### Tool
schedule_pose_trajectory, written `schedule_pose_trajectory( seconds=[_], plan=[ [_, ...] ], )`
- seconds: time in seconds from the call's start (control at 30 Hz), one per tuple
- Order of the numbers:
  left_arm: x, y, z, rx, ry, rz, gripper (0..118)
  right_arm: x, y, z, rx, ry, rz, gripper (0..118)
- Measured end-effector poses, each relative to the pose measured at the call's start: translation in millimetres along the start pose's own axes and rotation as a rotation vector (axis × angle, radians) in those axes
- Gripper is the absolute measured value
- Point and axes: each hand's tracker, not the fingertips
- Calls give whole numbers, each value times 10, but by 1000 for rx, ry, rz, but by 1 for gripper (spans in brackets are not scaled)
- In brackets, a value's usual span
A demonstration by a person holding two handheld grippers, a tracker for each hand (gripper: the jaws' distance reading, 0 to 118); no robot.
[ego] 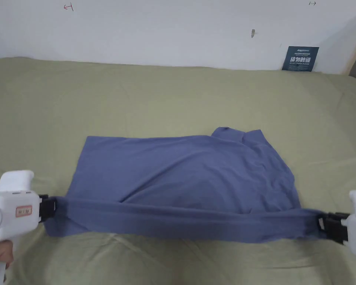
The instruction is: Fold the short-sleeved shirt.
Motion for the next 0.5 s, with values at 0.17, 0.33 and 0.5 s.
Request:
schedule_pose_trajectory(
  seconds=[0.17, 0.33, 0.5],
  plan=[
    [109, 614, -376, 11, 15, -16, 4, 99, 677, -515, -11, -23, 18, 3],
    [184, 948, -938, -37, 56, -27, 4, 88, 1108, -1081, -71, -59, 28, 3],
    [218, 972, -1411, -104, 72, -9, 14, 87, 1179, -1666, -167, -75, 15, 10]
  ],
)
